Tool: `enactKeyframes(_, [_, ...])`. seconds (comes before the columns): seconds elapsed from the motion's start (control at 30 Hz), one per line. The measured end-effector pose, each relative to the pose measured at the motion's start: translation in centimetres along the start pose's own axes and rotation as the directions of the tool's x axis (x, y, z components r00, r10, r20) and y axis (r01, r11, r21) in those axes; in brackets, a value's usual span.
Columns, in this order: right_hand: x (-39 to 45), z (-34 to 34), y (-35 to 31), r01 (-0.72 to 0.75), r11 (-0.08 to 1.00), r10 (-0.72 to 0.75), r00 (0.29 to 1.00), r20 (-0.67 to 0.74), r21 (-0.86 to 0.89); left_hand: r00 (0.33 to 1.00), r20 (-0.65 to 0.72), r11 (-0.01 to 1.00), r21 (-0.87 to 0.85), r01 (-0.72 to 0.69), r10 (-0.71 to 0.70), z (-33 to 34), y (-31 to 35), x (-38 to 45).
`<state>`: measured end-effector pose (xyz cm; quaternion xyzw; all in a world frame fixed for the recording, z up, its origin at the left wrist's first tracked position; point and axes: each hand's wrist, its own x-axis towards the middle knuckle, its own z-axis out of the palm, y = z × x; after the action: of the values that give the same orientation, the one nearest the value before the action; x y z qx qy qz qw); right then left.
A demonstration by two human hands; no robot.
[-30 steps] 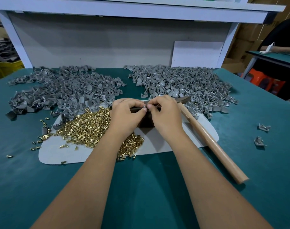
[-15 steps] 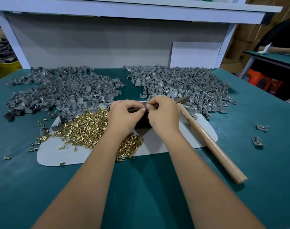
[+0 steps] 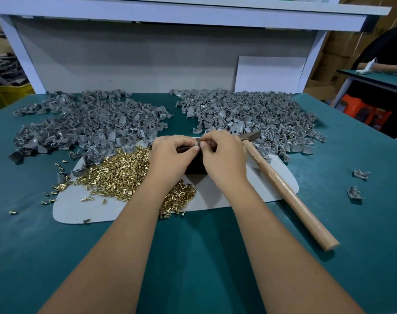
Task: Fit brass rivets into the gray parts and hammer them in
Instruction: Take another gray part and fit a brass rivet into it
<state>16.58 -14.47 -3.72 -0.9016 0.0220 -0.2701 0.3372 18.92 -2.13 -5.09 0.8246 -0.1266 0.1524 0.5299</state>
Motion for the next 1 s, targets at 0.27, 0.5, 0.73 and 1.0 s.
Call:
enactKeyframes(0.27, [0.1, -0.9, -0.2, -0.205, 0.902, 0.202, 0.978, 0.05, 0.38, 0.999, 0.01, 0.998, -0.049, 0.051, -0.051, -0.1, -0.1, 0.1])
enactKeyframes(0.5, [0.1, -0.8, -0.5, -0.084, 0.975, 0.075, 0.996, 0.053, 0.206, 0.999, 0.033, 0.999, -0.039, 0.029, -0.028, -0.3, 0.1, 0.0])
enactKeyframes(0.73, [0.2, -0.6, -0.3, -0.036, 0.993, 0.032, 0.999, 0.039, 0.114, 1.0, 0.026, 1.0, 0.012, 0.003, -0.003, -0.2, 0.0, 0.1])
enactKeyframes(1.0, [0.3, -0.4, -1.1, -0.013, 1.0, 0.013, 1.0, -0.026, -0.008, 1.0, 0.01, 1.0, -0.003, 0.017, -0.017, -0.1, -0.1, 0.1])
